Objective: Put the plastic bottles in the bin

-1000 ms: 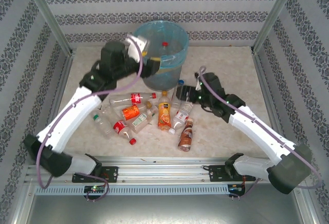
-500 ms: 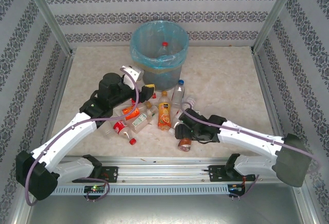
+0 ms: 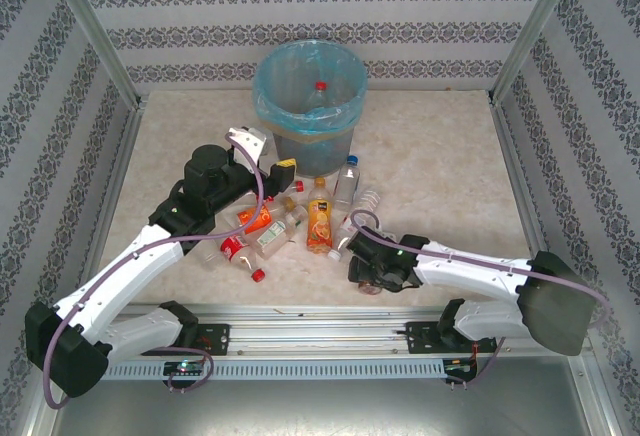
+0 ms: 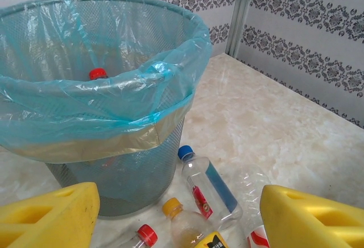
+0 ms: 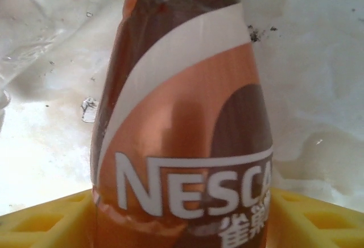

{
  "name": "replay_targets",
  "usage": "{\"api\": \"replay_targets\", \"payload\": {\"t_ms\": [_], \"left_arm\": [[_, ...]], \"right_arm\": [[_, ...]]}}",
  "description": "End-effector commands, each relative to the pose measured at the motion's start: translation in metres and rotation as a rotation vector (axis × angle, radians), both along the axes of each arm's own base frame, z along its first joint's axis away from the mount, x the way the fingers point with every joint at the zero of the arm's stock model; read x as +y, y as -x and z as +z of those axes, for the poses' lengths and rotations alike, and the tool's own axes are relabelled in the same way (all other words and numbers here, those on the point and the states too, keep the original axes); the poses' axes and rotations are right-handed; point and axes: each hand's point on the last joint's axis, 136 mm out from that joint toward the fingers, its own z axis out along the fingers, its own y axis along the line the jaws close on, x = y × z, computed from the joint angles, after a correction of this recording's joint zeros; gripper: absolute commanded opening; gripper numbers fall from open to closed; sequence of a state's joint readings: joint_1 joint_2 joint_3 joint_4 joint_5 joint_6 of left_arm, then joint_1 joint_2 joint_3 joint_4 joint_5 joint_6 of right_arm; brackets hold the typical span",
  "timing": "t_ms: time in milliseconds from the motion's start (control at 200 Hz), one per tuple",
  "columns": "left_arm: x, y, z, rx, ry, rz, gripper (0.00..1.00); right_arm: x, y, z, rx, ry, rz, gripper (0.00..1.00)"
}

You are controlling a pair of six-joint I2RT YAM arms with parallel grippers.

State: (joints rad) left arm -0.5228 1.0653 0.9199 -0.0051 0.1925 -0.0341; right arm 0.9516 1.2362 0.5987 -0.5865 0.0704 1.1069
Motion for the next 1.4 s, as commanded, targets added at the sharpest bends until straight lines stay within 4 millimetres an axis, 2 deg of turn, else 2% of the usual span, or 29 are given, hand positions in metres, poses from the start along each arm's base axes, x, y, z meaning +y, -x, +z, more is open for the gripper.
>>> {"api": "replay_targets", "payload": {"t_ms": [0,90,205,385,470,565,644,734,819,924,1049,1154,1274,1394], "left_arm": [[-0.001,-0.001,0.015,-0.048,0.029,0.008,0.75],[-0.002,-0.001,0.019,-0.046,0.044,0.006,0.75],[-0.004,-0.003,0.029,-0.033,0.070,0.002,0.75],[-0.024,0.001,0.044,0.047,0.096,-0.096,0.73],[-0.033,0.001,0.050,0.097,0.127,-0.132,0.71],[-0.048,0.005,0.053,0.171,0.157,-0.206,0.71],[-0.061,0.010,0.057,0.244,0.193,-0.281,0.70],[-0.076,0.022,0.064,0.302,0.240,-0.389,0.68],[-0.085,0.035,0.071,0.337,0.278,-0.485,0.67],[-0.093,0.050,0.079,0.379,0.324,-0.588,0.67],[-0.098,0.060,0.083,0.422,0.369,-0.666,0.67],[-0.100,0.062,0.082,0.440,0.381,-0.686,0.61],[-0.097,0.066,0.080,0.420,0.370,-0.683,0.53],[-0.091,0.070,0.083,0.367,0.347,-0.668,0.52]], "right_arm": [[-0.006,0.000,0.004,-0.020,-0.003,-0.027,0.62],[-0.014,0.000,0.014,-0.053,-0.001,-0.041,0.57],[-0.033,-0.001,0.035,-0.118,0.011,-0.078,0.52],[-0.062,-0.009,0.095,-0.305,-0.019,-0.103,0.50],[-0.062,-0.023,0.134,-0.442,-0.038,-0.044,0.50],[-0.044,-0.040,0.178,-0.604,-0.078,0.084,0.51],[-0.016,-0.052,0.213,-0.748,-0.133,0.233,0.52],[0.021,-0.057,0.247,-0.897,-0.238,0.407,0.52],[0.050,-0.056,0.272,-1.003,-0.320,0.528,0.53],[0.074,-0.056,0.295,-1.077,-0.375,0.628,0.52],[0.099,-0.056,0.311,-1.093,-0.427,0.711,0.51],[0.115,-0.055,0.314,-1.071,-0.463,0.757,0.51],[0.121,-0.056,0.312,-1.049,-0.471,0.764,0.51],[0.118,-0.059,0.304,-1.039,-0.459,0.738,0.51]]}}
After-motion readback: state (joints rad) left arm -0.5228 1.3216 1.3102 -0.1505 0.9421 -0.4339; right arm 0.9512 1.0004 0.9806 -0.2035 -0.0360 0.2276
